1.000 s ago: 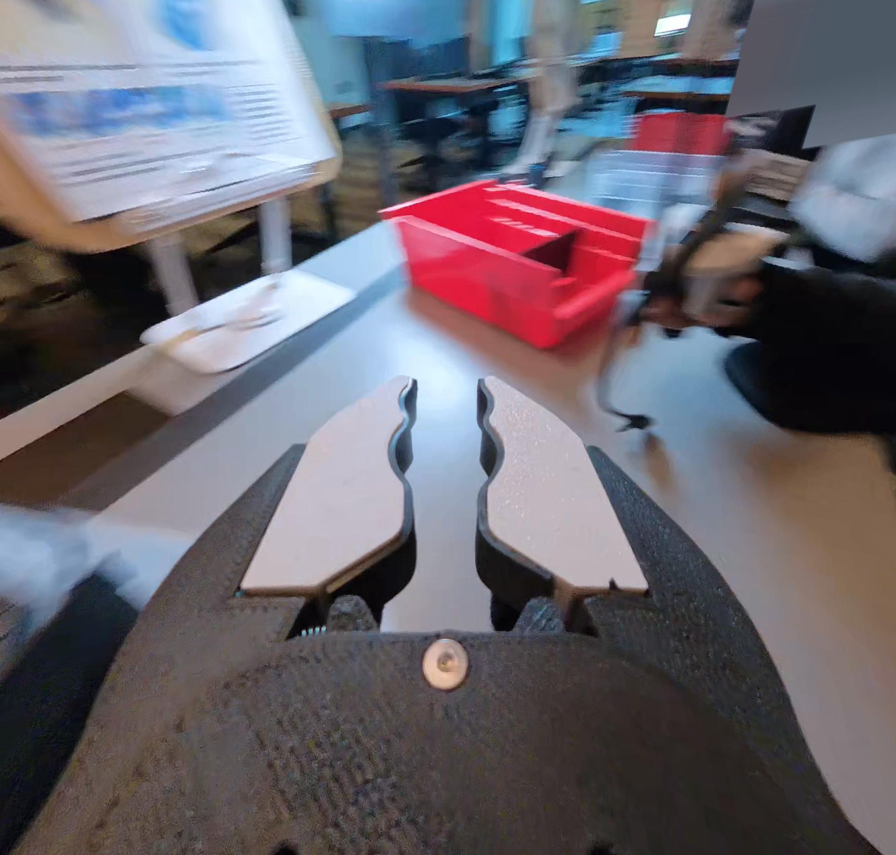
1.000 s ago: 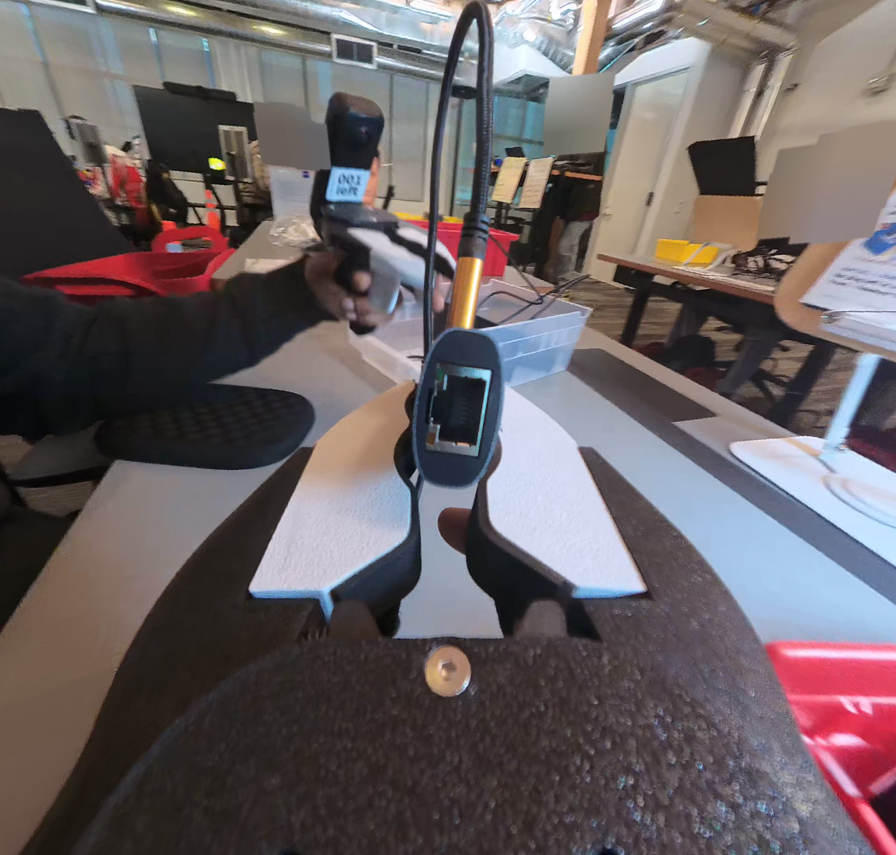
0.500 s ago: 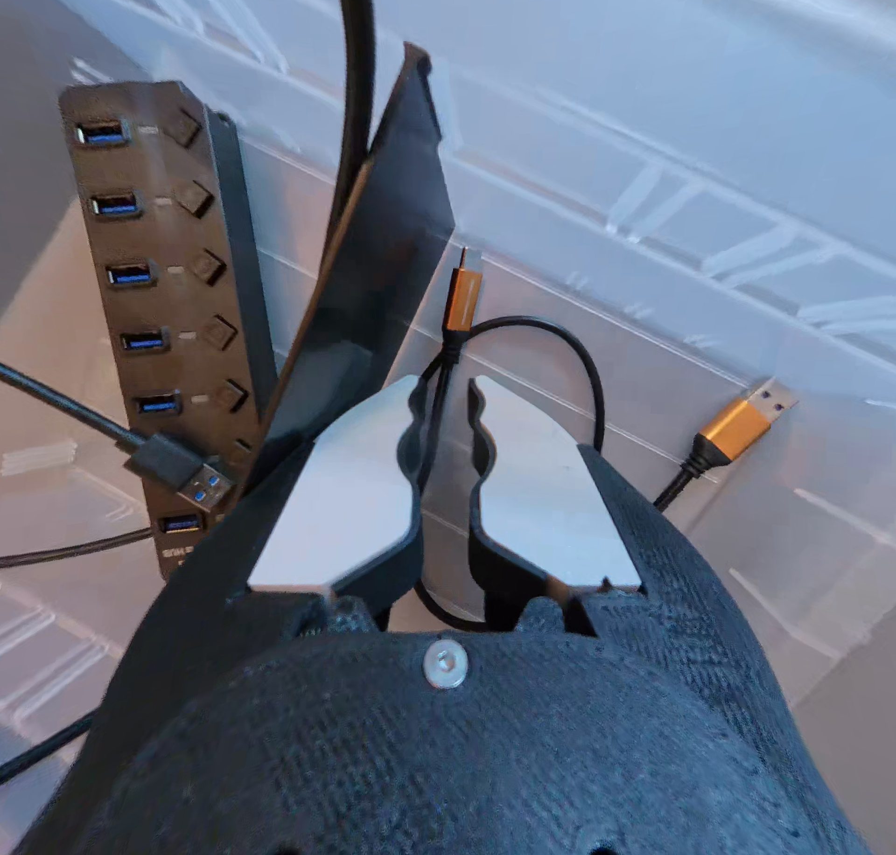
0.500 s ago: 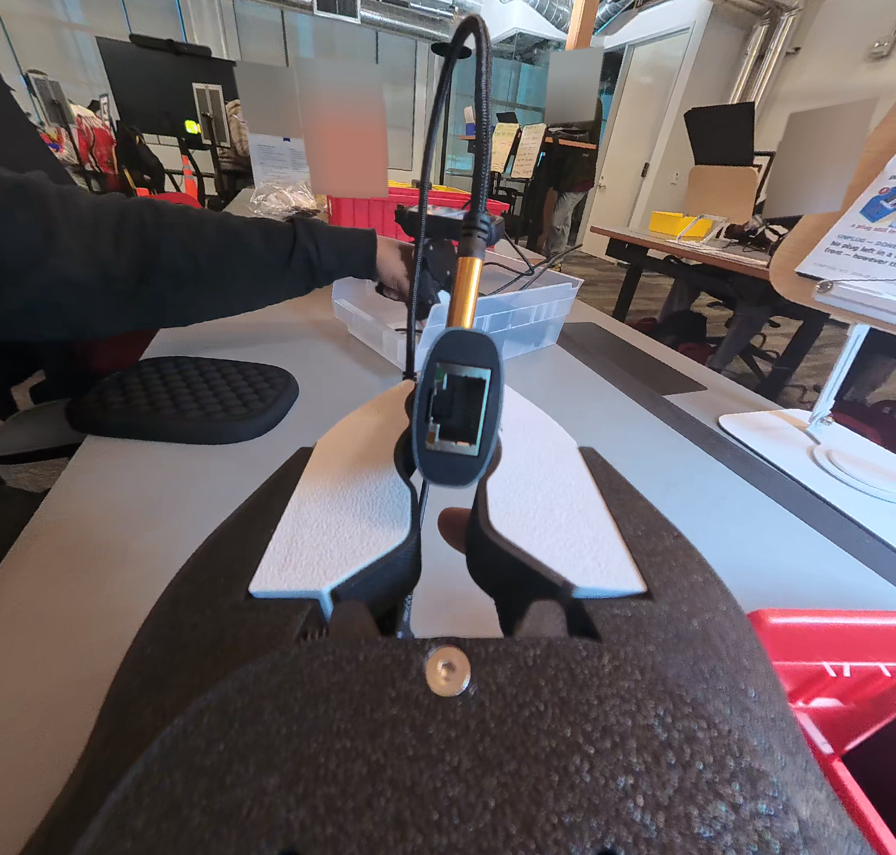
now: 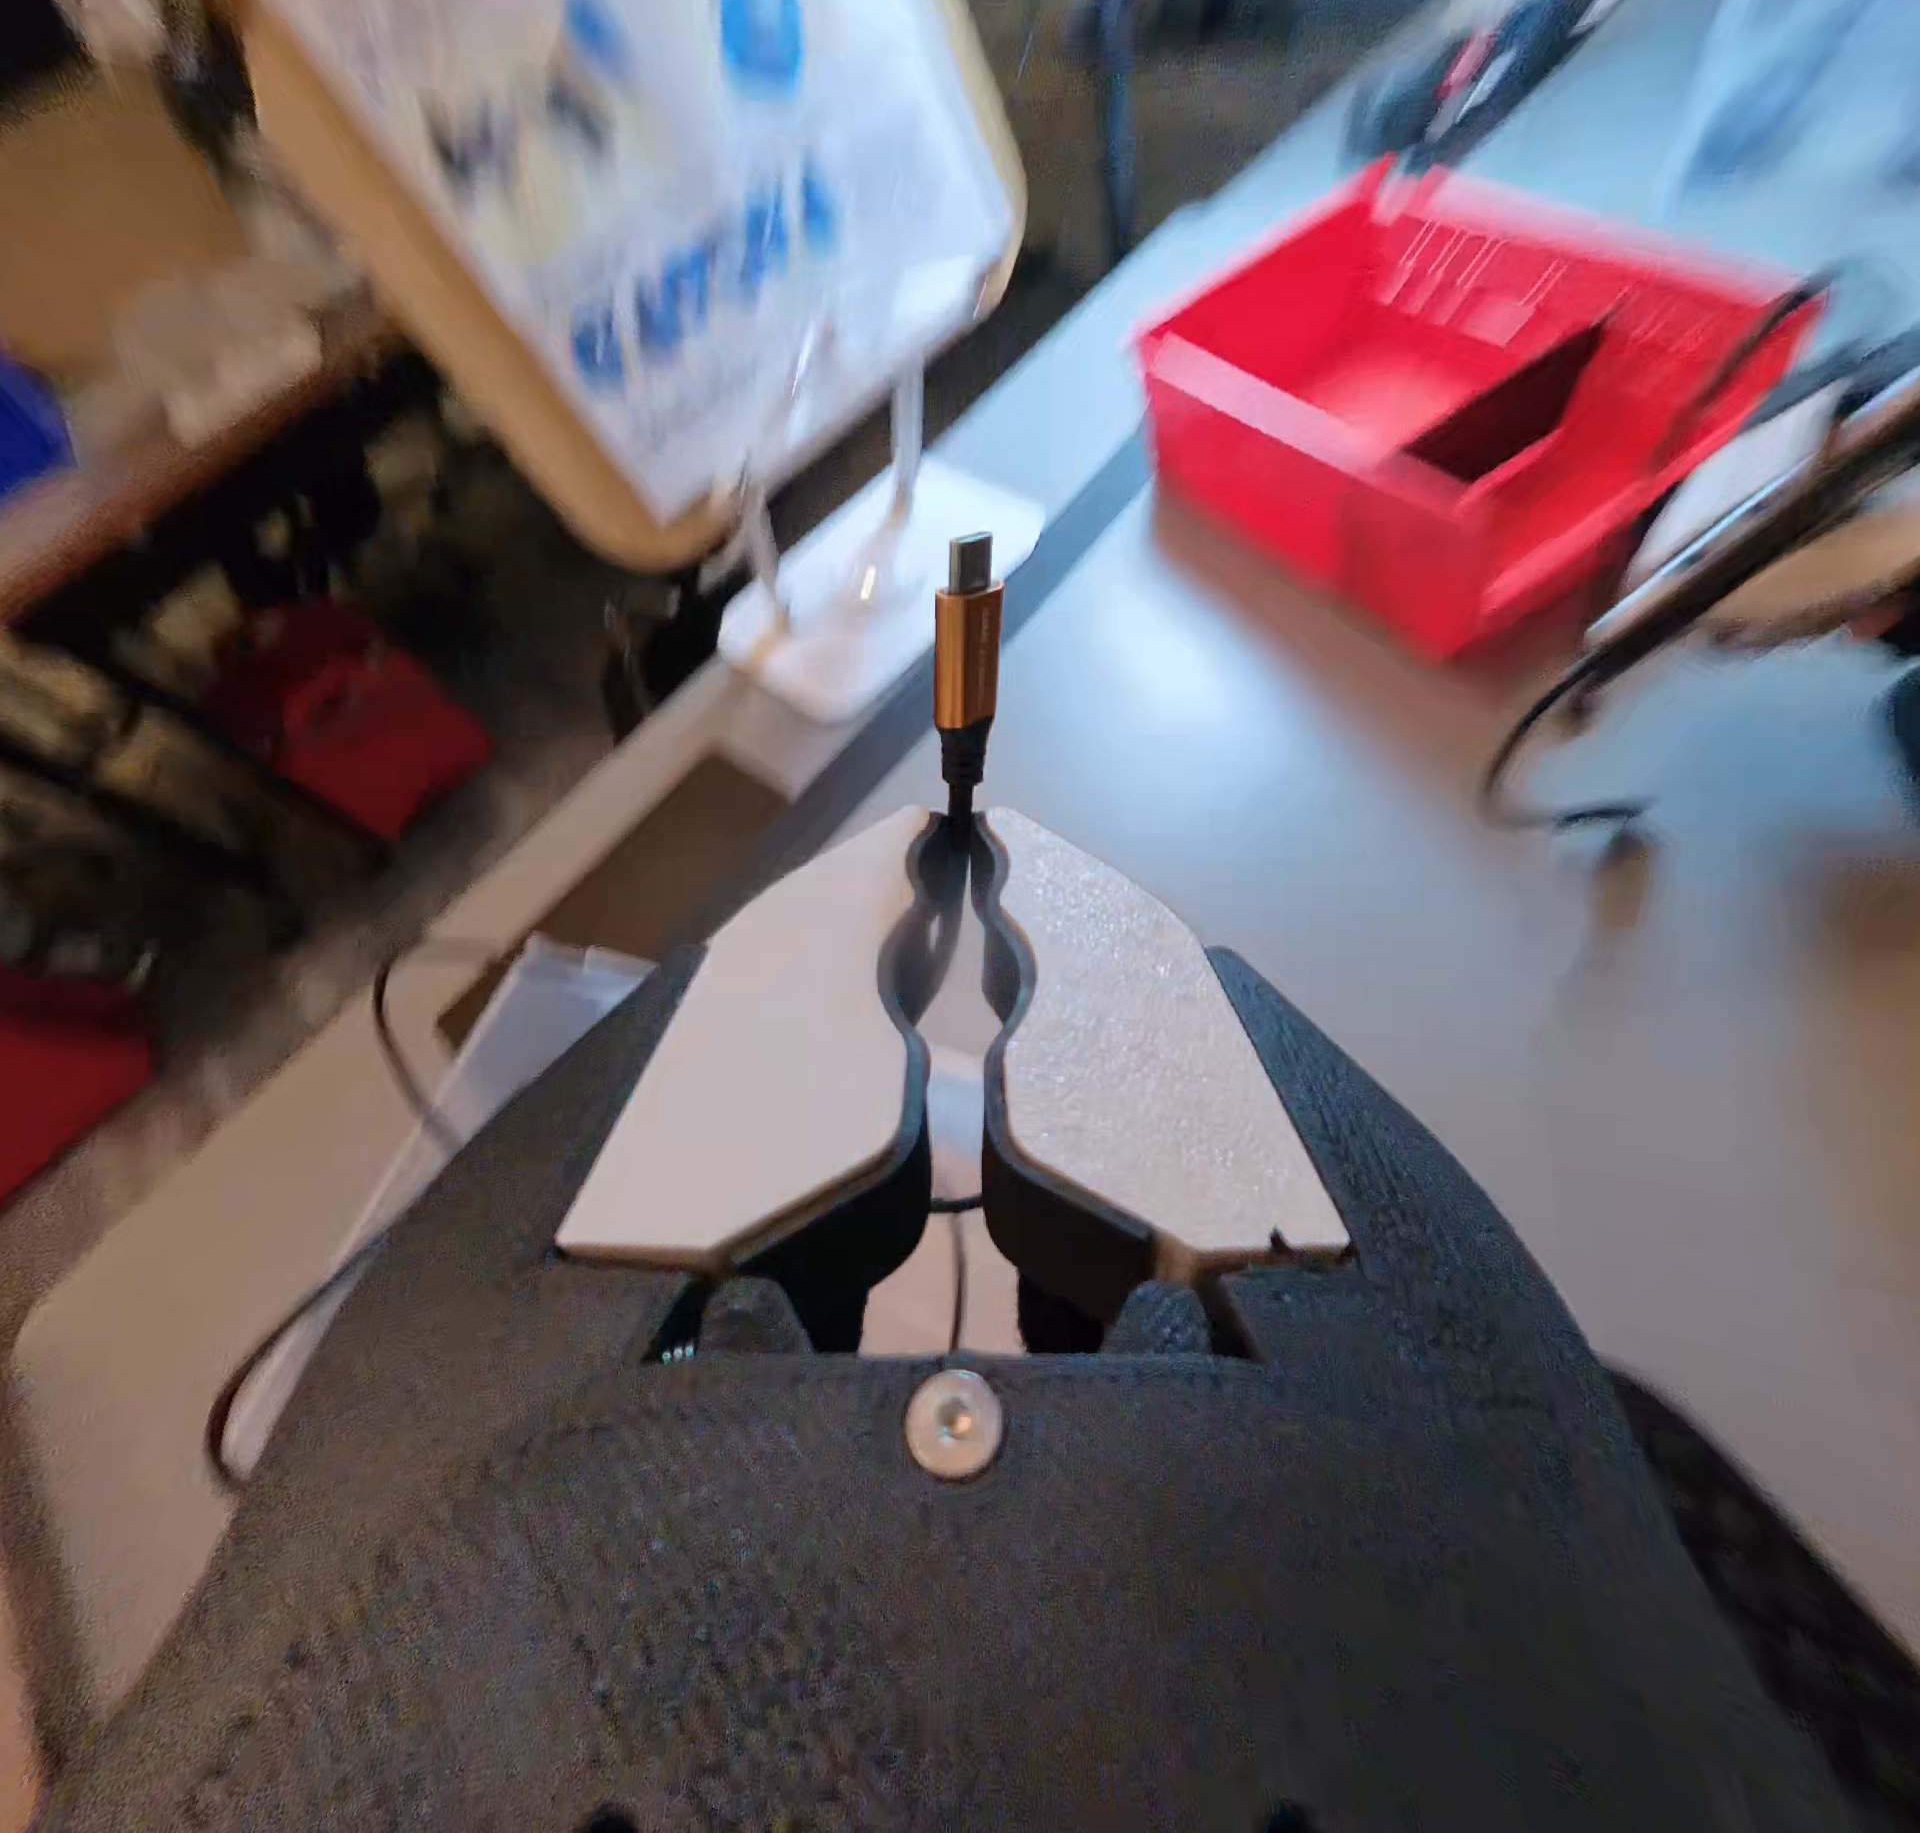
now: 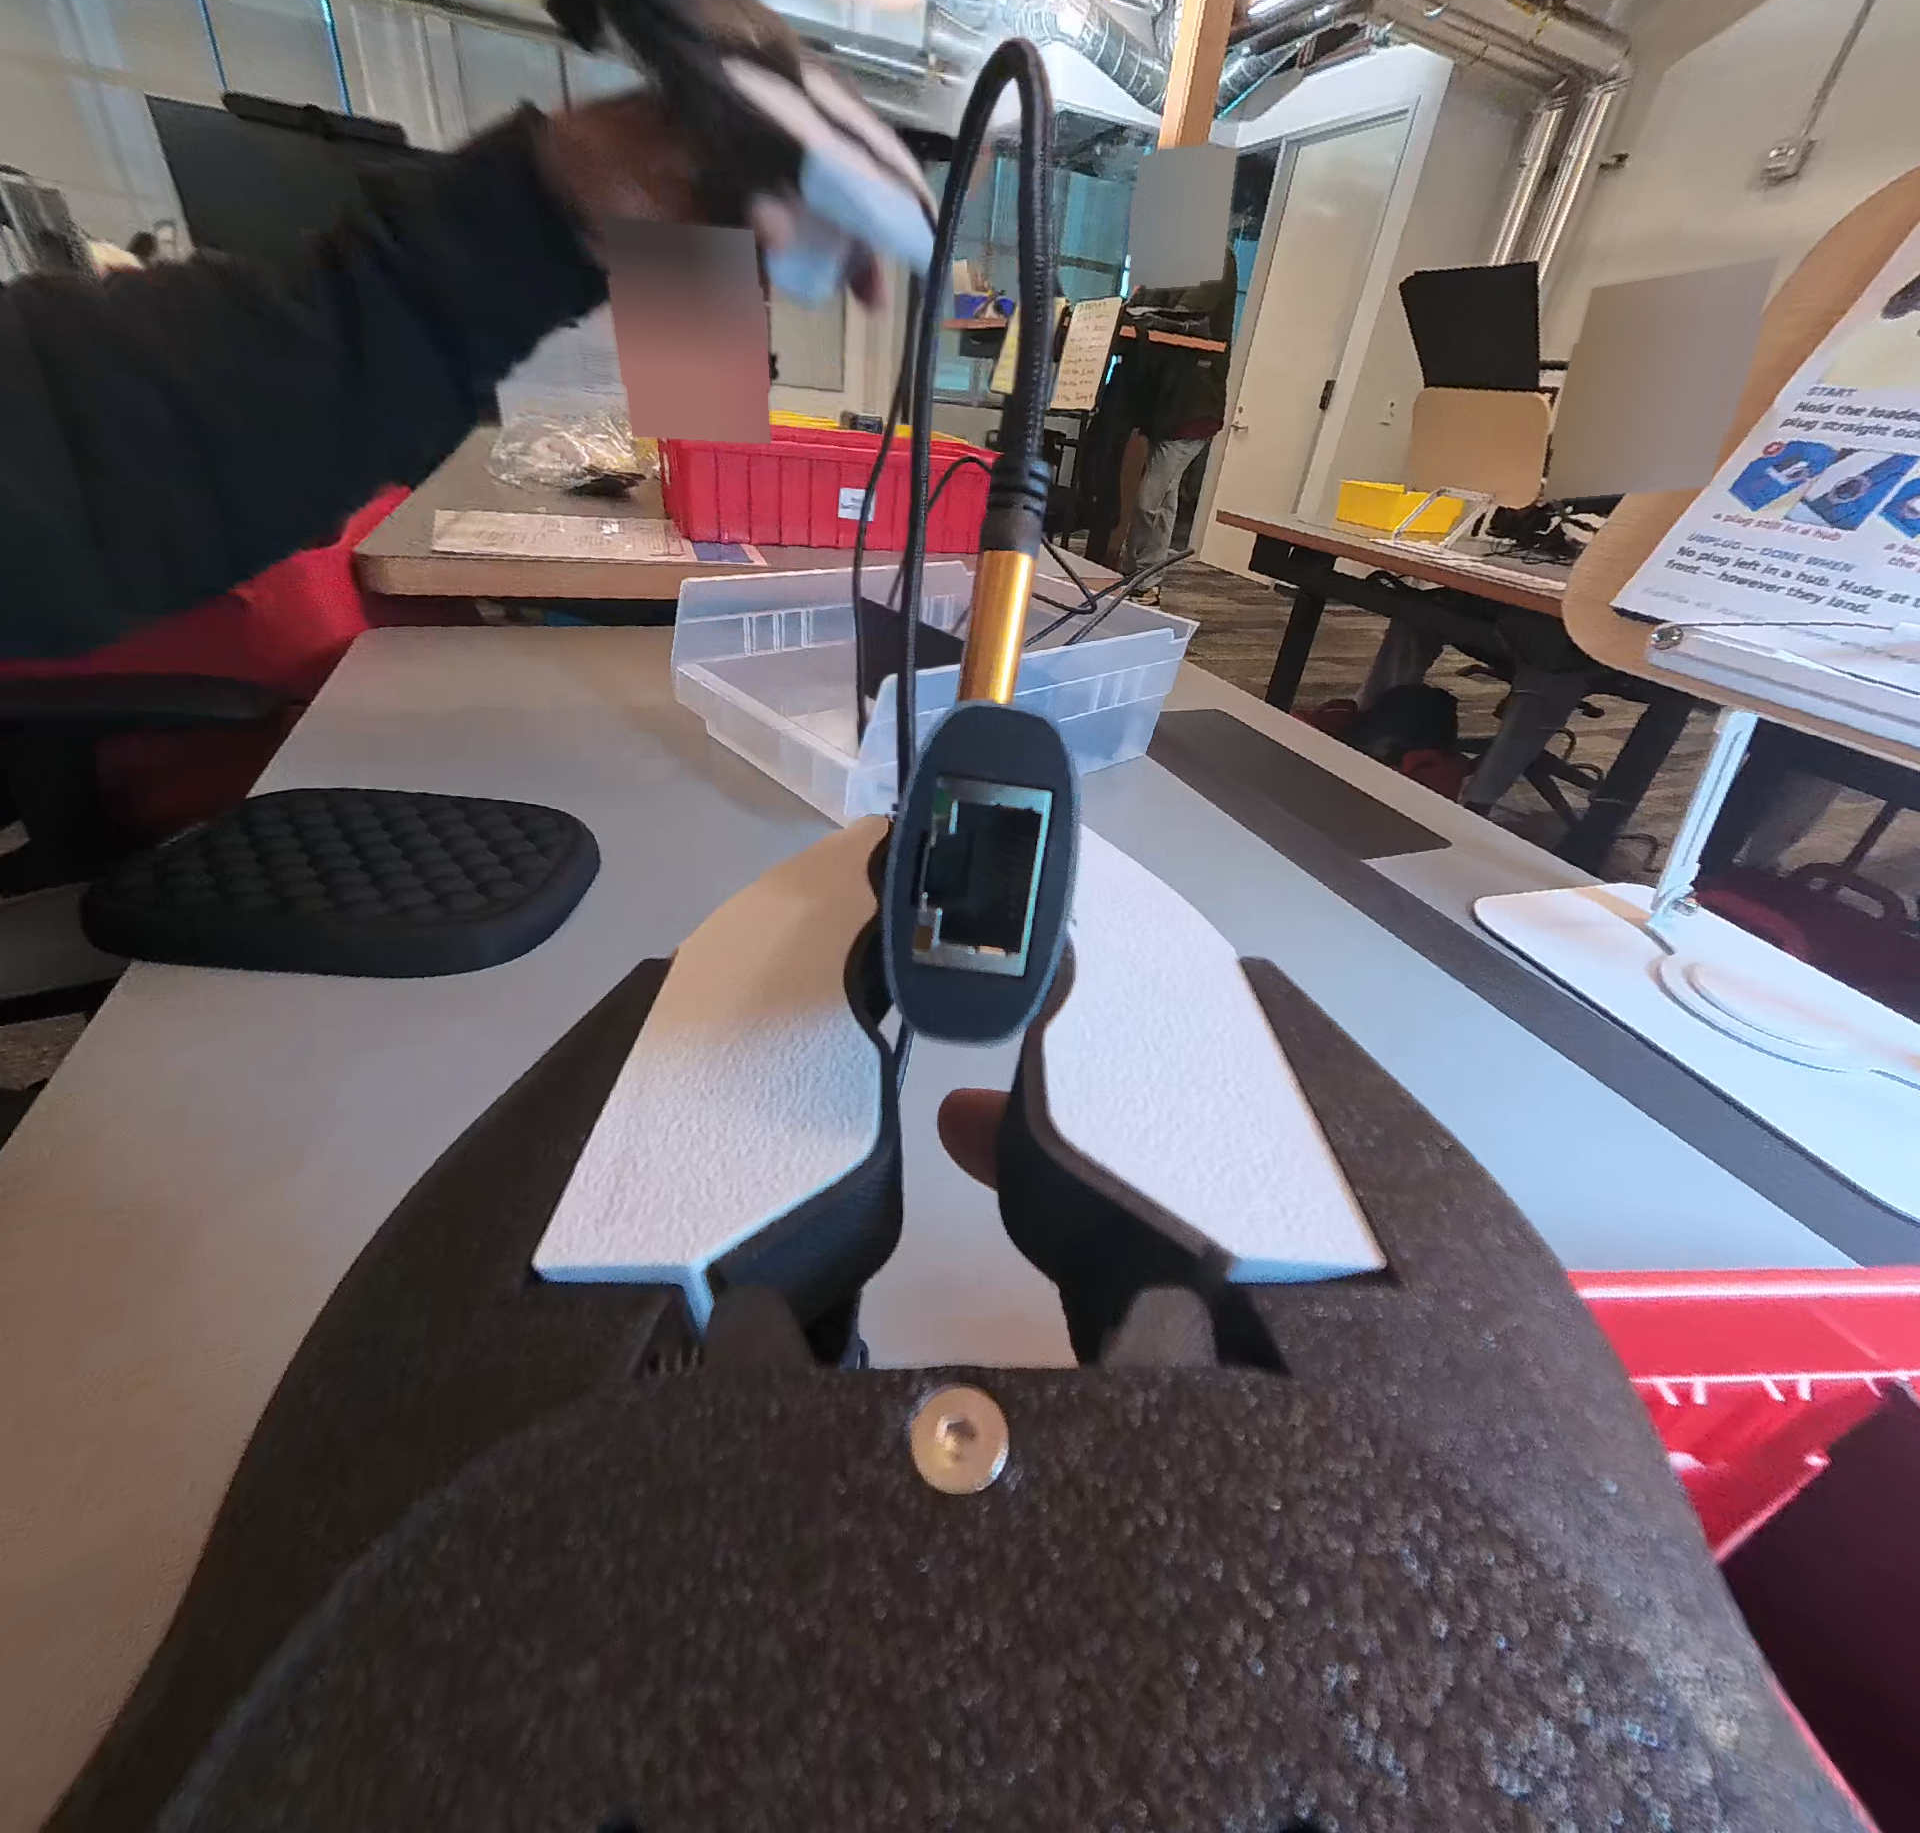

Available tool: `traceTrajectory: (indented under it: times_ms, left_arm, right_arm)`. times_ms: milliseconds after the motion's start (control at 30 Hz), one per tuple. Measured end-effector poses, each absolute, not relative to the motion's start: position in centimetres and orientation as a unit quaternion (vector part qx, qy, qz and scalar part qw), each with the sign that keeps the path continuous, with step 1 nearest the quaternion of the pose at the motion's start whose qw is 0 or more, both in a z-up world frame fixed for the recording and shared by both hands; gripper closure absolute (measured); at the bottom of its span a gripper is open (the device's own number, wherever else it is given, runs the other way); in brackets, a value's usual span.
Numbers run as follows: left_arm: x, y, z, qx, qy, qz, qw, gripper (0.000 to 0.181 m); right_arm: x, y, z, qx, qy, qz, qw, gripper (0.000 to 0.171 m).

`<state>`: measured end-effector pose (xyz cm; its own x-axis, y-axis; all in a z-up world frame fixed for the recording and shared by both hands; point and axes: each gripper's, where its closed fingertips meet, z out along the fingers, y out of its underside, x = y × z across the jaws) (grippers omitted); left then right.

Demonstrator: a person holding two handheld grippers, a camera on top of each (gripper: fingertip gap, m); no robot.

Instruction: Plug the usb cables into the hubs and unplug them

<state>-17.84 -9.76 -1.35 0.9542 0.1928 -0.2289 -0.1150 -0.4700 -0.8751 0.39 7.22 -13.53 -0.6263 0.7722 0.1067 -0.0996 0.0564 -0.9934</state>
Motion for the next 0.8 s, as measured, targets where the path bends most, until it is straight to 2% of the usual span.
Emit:
traceTrajectory:
  times_ms: [167,267,367,567,600,633,667,800]
  left_arm:
    - [-10.0,-6.9,4.8,-0.761,0.045,0.109,0.638,0.177]
    - [-8.1,-5.8,4.7,-0.759,0.041,0.062,0.647,0.177]
    - [-9.4,-4.0,-0.7,-0.812,-0.034,0.02,0.582,0.177]
    - [-10.5,-2.5,-18.9,-0.915,-0.115,-0.068,0.381,0.176]
    - [-10.4,-2.5,-20.6,-0.921,-0.108,-0.073,0.366,0.167]
    - [-10.4,-2.4,-21.5,-0.923,-0.096,-0.07,0.367,0.158]
    - [-10.4,-2.2,-21.7,-0.922,-0.079,-0.056,0.374,0.156]
    - [-6.0,-1.6,-22.0,-0.918,0.073,-0.044,0.387,0.158]
  right_arm:
    - [0.3,8.1,-13.1,-0.273,-0.631,0.629,0.363,0.154]
    - [0.2,8.8,-13.2,-0.281,-0.626,0.629,0.366,0.154]
    - [-0.1,9.4,-13.5,-0.288,-0.626,0.624,0.369,0.154]
    - [-0.3,9.8,-13.7,-0.293,-0.628,0.617,0.373,0.154]
    - [-0.3,9.8,-13.8,-0.292,-0.629,0.615,0.374,0.154]
    - [-0.3,9.8,-13.8,-0.292,-0.631,0.614,0.375,0.154]
    - [-0.3,9.8,-13.9,-0.292,-0.632,0.612,0.375,0.154]
    - [-0.5,9.9,-14.3,-0.296,-0.633,0.611,0.371,0.154]
